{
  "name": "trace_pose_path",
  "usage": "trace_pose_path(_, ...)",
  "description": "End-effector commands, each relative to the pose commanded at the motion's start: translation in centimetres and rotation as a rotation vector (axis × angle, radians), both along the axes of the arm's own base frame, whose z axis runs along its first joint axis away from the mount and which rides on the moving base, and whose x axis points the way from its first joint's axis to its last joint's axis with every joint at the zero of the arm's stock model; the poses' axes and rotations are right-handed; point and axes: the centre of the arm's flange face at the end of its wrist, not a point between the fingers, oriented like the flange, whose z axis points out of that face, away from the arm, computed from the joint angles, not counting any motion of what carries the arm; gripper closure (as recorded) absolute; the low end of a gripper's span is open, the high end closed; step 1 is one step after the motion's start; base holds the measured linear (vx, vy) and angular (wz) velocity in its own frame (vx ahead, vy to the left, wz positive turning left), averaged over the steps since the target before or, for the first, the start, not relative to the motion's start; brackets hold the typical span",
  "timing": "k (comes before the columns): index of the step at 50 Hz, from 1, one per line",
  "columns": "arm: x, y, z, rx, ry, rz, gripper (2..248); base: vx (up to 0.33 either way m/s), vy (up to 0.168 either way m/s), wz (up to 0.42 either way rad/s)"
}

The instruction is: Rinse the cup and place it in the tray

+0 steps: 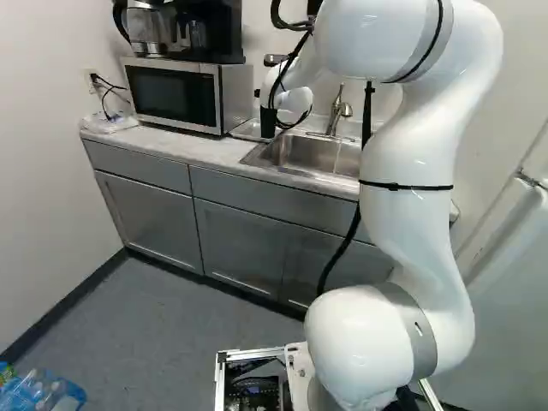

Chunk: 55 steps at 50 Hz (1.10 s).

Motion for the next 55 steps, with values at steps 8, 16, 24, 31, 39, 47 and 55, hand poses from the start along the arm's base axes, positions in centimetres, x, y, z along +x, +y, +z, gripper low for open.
trace_pose_path(8, 0.0, -0.4, 0.8, 0.0, -0.004, -0.006, 3, 0.0, 0.0, 0.0)
trace_pose_path(16, -0.1, -0.9, 1.6, 0.001, -0.008, -0.013, 3, 0.0, 0.0, 0.0)
trace_pose_path(24, -0.1, -1.5, 2.4, 0.001, -0.01, -0.021, 3, 0.0, 0.0, 0.0)
trace_pose_path(31, -0.2, -2.0, 3.1, 0.001, -0.014, -0.029, 3, 0.0, 0.0, 0.0)
trace_pose_path(39, -0.2, -2.7, 3.9, 0.001, -0.02, -0.039, 3, 0.0, 0.0, 0.0)
trace_pose_path(47, -0.2, -3.4, 4.8, 0.002, -0.026, -0.05, 3, 0.0, 0.0, 0.0)
trace_pose_path(55, -0.3, -4.2, 5.6, 0.002, -0.032, -0.061, 3, 0.0, 0.0, 0.0)
